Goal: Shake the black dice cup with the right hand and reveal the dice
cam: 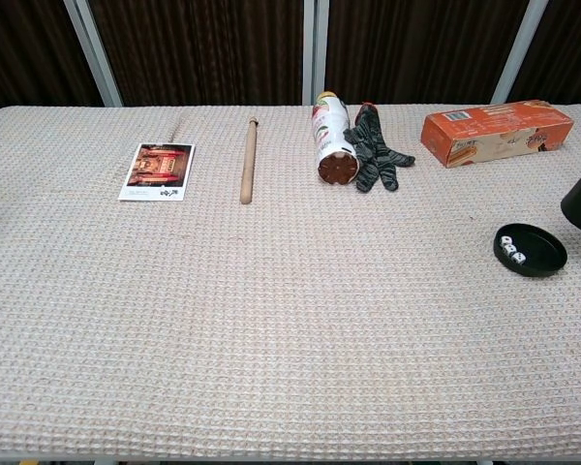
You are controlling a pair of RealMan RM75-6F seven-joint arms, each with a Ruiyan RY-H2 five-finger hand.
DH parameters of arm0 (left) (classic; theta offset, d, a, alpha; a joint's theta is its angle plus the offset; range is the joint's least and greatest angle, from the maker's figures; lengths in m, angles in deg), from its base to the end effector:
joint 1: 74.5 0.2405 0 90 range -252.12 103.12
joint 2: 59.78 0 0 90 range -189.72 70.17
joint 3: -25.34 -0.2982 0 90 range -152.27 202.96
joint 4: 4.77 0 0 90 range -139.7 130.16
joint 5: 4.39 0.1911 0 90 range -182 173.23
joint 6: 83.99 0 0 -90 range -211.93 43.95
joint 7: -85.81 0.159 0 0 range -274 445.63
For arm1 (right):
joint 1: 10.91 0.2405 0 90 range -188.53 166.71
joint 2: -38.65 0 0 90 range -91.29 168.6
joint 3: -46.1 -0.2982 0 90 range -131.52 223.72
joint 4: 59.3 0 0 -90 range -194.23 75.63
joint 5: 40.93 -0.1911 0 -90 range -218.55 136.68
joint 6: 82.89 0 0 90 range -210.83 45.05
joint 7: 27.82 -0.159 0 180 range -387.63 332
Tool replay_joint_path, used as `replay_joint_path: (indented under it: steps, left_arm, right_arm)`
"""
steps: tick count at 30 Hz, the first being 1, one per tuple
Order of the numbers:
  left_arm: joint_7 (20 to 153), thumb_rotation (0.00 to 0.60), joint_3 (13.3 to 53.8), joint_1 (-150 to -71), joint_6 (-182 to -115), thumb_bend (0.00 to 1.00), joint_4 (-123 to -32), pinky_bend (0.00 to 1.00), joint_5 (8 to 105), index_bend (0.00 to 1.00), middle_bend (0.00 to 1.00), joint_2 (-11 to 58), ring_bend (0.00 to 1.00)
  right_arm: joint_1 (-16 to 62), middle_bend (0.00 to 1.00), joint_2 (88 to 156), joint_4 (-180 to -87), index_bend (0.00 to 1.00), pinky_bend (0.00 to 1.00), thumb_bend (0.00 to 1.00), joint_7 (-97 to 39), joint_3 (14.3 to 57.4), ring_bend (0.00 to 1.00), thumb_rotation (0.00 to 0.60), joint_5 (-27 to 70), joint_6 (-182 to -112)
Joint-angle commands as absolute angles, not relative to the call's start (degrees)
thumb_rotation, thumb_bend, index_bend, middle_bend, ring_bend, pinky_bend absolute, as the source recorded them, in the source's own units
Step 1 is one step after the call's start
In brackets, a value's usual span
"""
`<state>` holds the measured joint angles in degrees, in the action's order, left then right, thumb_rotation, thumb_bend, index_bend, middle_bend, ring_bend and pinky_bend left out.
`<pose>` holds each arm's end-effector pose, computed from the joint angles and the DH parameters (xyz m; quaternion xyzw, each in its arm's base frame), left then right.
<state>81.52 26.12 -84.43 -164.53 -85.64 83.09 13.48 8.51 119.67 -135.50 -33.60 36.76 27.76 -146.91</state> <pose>-0.3526 0.2237 0.1360 -0.6316 -0.3989 -0.3910 0.5377 -0.3578 -0.3069 0.0912 0.5531 -0.5132 0.3794 0.5355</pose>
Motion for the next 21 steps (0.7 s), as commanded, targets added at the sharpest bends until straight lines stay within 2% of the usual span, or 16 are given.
replay_joint_path:
  steps: [1,6,13,15,21]
  left_arm:
    - [81.71,0.600,26.11,-84.47,-164.46,0.13,-85.78,0.18,83.06,0.15,0.11,13.41,0.00]
    - [81.85,0.600,26.14,-84.44,-164.41,0.13,-85.90,0.18,82.88,0.14,0.11,13.38,0.00]
    - [81.41,0.600,26.20,-84.32,-164.72,0.13,-85.82,0.18,82.90,0.15,0.11,13.26,0.00]
    - [81.32,0.600,26.18,-84.29,-164.78,0.13,-85.79,0.18,82.94,0.15,0.11,13.25,0.00]
    - [81.12,0.600,26.19,-84.25,-165.15,0.13,-85.73,0.18,83.24,0.15,0.11,13.29,0.00]
  right_arm:
    - [8.18,0.38,120.07,-133.72,0.08,0.00,0.15,-34.67,37.05,0.00,0.600,27.38,-145.89]
    - [8.36,0.36,120.73,-132.16,0.08,0.00,0.13,-34.74,37.19,0.00,0.600,27.39,-144.87]
    - [8.42,0.14,119.52,-133.18,0.07,0.00,0.05,-34.40,36.91,0.00,0.600,28.07,-145.04]
    - [8.36,0.11,118.83,-133.79,0.06,0.00,0.04,-34.23,36.83,0.00,0.600,28.23,-145.18]
    - [7.70,0.08,117.03,-136.14,0.03,0.00,0.03,-34.38,36.50,0.00,0.600,28.71,-146.49]
